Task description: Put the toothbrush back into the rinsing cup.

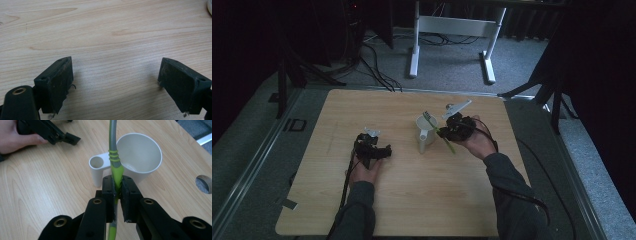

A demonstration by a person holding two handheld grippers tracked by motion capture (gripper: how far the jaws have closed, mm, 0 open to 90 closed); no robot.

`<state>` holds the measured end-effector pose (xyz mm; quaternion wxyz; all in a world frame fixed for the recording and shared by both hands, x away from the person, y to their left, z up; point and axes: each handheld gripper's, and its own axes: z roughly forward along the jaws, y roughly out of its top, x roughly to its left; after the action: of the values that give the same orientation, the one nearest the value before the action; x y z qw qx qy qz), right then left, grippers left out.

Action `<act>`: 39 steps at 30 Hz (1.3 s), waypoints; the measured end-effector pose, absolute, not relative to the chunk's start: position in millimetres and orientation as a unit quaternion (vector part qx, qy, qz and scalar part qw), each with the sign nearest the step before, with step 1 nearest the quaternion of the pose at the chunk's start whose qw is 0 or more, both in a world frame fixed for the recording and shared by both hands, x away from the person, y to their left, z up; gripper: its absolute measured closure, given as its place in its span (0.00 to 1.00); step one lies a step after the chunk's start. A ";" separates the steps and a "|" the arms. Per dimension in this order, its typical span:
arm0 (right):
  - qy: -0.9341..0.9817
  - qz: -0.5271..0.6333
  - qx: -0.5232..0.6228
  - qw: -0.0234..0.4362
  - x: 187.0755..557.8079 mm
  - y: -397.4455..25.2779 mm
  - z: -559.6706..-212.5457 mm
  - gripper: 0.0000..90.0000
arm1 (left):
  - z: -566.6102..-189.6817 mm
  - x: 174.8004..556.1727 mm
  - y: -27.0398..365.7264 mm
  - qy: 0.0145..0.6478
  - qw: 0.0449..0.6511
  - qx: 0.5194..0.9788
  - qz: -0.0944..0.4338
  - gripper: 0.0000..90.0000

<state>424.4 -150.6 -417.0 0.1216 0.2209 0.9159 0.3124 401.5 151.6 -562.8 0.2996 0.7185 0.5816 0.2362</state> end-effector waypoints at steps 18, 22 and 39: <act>0.896 0.353 0.236 0.130 424.0 -151.6 -412.5 0.91 | -562.8 401.5 151.7 0.581 0.299 0.719 0.236 0.15; 0.892 0.361 0.240 0.129 424.3 -150.8 -412.7 0.91 | -562.8 401.5 151.7 0.581 0.299 0.719 0.236 0.15; 0.875 0.394 0.245 0.134 424.6 -147.1 -411.0 0.91 | -562.8 401.5 151.8 0.581 0.299 0.719 0.237 0.15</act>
<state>424.6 -147.1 -411.0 0.1345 0.2453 0.8754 0.3944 401.5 151.8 -562.8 0.2991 0.7192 0.5808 0.2366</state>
